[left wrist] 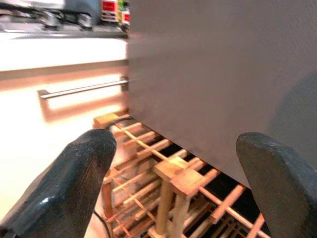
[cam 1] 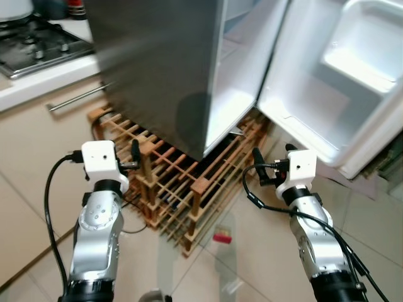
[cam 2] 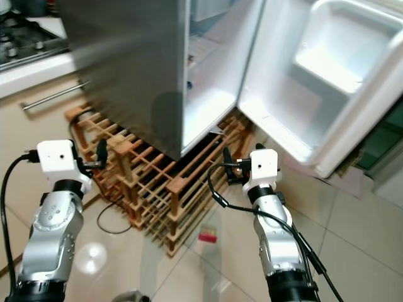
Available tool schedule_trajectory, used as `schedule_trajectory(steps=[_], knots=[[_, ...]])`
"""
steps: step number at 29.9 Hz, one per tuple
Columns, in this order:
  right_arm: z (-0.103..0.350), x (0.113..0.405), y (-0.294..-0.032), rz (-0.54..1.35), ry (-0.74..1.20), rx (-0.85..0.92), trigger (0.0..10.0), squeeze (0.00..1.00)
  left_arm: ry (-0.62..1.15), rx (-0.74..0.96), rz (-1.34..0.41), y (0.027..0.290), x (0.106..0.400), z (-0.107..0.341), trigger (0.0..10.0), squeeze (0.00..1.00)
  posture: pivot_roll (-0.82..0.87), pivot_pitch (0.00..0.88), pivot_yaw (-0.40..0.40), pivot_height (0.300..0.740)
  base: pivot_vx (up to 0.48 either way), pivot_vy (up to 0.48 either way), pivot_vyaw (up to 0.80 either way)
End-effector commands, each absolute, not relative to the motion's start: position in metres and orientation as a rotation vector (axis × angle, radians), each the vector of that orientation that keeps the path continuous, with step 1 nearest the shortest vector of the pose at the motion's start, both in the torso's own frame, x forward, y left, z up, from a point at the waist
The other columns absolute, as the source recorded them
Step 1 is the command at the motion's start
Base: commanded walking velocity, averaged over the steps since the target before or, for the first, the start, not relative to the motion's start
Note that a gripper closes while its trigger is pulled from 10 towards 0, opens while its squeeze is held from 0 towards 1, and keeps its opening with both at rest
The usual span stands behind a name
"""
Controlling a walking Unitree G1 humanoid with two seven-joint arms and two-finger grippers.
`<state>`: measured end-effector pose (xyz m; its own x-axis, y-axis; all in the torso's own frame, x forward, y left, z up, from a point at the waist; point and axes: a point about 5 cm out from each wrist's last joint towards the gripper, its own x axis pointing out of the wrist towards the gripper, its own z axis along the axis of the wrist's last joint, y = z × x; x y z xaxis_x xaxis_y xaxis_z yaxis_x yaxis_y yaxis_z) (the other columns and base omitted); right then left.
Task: Restocking fridge
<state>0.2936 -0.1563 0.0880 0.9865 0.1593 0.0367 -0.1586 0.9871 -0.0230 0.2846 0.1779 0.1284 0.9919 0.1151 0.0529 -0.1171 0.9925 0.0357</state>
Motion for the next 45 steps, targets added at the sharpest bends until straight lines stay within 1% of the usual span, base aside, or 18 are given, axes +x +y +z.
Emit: schedule_trajectory(steps=[1,6,10,15,21,23,26,31,40,45], knots=[[0.091,0.297,-0.153,0.176,-0.04,-0.007,10.0,0.0,-0.08,0.067,0.115,0.174,0.285,0.135,10.0,0.0,0.06,0.0,-0.069,0.736,0.0,0.442,0.63],[0.09,0.298,-0.151,0.175,-0.034,0.016,10.0,0.0,-0.08,0.079,0.101,0.167,0.287,0.133,10.0,0.0,0.06,0.0,-0.074,0.736,-0.161,0.365,0.61],[0.09,0.299,-0.15,0.189,-0.029,0.021,10.0,0.01,-0.059,0.088,0.092,0.163,0.293,0.131,10.0,0.0,0.07,0.0,-0.09,0.736,0.0,0.0,0.6],[0.09,0.302,-0.147,0.207,-0.028,0.025,10.0,0.01,-0.076,0.124,0.079,0.157,0.292,0.132,10.0,0.0,0.08,0.0,-0.093,0.736,0.0,0.0,0.6],[0.091,0.303,-0.147,0.213,-0.028,0.028,10.0,0.02,-0.065,0.11,0.08,0.158,0.288,0.127,10.0,0.0,0.08,0.0,-0.096,0.736,0.0,0.0,0.6],[0.09,0.303,-0.146,0.22,-0.03,0.029,10.0,0.04,-0.079,0.121,0.057,0.153,0.29,0.129,10.0,0.0,0.08,0.0,-0.097,0.736,0.0,0.0,0.58],[0.091,0.305,-0.145,0.223,-0.031,0.03,10.0,0.04,-0.085,0.099,0.034,0.148,0.293,0.131,10.0,0.0,0.08,0.0,-0.096,0.736,0.0,0.0,0.58],[0.094,0.308,-0.144,0.229,-0.038,0.027,10.0,0.05,-0.102,0.072,0.024,0.144,0.294,0.135,10.0,0.0,0.07,0.0,-0.095,0.736,0.102,-0.437,0.56],[0.093,0.306,-0.145,0.234,-0.041,0.014,10.0,0.05,-0.103,0.059,0.053,0.146,0.298,0.136,10.0,0.0,0.06,0.0,-0.09,0.736,0.376,-0.288,0.54],[0.093,0.303,-0.141,0.242,-0.052,0.013,10.0,0.07,-0.094,0.079,0.063,0.147,0.299,0.135,10.0,0.0,0.06,0.0,-0.08,0.736,0.405,-0.253,0.51]])
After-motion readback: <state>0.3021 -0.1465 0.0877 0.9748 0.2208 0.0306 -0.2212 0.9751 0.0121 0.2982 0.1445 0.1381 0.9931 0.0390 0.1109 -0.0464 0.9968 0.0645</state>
